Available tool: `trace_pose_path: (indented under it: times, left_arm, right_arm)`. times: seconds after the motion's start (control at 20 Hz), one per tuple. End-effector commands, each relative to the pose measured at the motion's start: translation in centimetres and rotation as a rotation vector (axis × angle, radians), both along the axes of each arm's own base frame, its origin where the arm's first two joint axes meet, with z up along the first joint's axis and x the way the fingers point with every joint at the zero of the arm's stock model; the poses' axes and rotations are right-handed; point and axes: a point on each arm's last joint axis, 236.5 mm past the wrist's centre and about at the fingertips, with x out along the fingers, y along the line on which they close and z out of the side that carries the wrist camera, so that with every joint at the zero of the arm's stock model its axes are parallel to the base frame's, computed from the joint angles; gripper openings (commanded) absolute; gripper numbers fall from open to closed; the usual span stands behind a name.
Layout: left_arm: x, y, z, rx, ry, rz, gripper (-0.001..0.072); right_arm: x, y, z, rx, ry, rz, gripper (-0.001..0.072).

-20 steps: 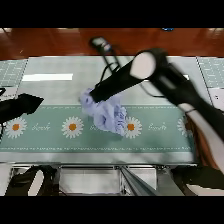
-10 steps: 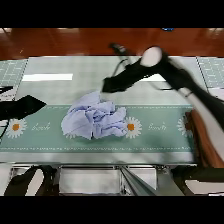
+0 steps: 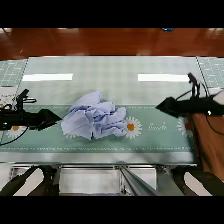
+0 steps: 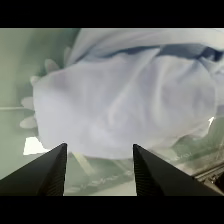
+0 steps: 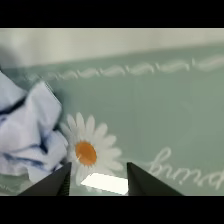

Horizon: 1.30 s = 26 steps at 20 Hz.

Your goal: Fold the shirts.

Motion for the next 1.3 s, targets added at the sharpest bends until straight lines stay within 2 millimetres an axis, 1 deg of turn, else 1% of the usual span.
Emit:
trace_pose_path:
  times: [0.0,0.05,0.1,0.15,0.3,0.35,0.4,0.45,0.5,0.65,0.75,0.85,1.05,1.25]
  left_arm:
    - [1.7,0.4,-2.6,0.015,-0.007,0.041,0.0505]
    - [2.3,-0.1,-2.7,0.001,-0.015,0.051,0.0505]
    - [2.8,-1.1,-2.8,-0.025,-0.035,0.031,0.0505]
    - [2.8,-2.3,-3.0,-0.045,-0.038,-0.01,0.0505]
    - [1.7,-5.2,-5.2,-0.051,0.026,-0.11,0.0504]
    - [1.4,-5.9,-5.8,-0.052,0.042,-0.139,0.0504]
    - [1.1,-6.3,-6.0,-0.056,0.049,-0.172,0.0486]
    - [1.0,-6.5,-5.9,-0.068,0.05,-0.2,0.0183]
    - [1.1,-6.4,-5.5,-0.076,0.028,-0.235,0.0019]
    - [1.9,-5.7,-3.6,-0.111,0.008,-0.247,0.002]
    - [2.4,-5.1,-2.5,-0.126,-0.004,-0.243,0.002]
    - [2.6,-4.8,-1.9,-0.133,-0.012,-0.241,0.002]
    - [2.6,-4.8,-1.9,-0.135,-0.011,-0.242,0.002]
    - [2.6,-4.8,-1.9,-0.135,-0.01,-0.242,0.002]
  right_arm:
    - [-4.3,0.7,-3.3,0.059,0.062,-0.037,0.0409]
    - [-4.9,1.2,-3.8,0.058,0.076,-0.021,0.0409]
    - [-5.2,1.6,-4.0,0.056,0.079,-0.007,0.0409]
    - [-5.3,1.9,-4.0,0.055,0.077,0.005,0.0409]
    - [-5.1,2.9,-4.0,0.049,0.06,0.016,0.0409]
    - [-5.1,3.2,-4.0,0.049,0.061,0.017,0.0409]
    - [-5.3,3.6,-4.0,0.05,0.067,0.026,0.0409]
    - [-5.6,4.1,-4.1,0.049,0.072,0.049,0.0409]
    - [-6.0,4.8,-4.4,0.046,0.081,0.076,0.0409]
    - [-7.7,7.1,-5.6,0.046,0.138,0.153,0.0409]
    - [-8.2,9.4,-6.4,0.076,0.167,0.178,0.0409]
    - [-7.8,11.6,-7.1,0.12,0.176,0.165,0.0409]
    - [-6.9,16.6,-7.9,0.215,0.204,0.19,0.0409]
    - [-6.1,21.5,-8.6,0.241,0.225,0.246,0.0408]
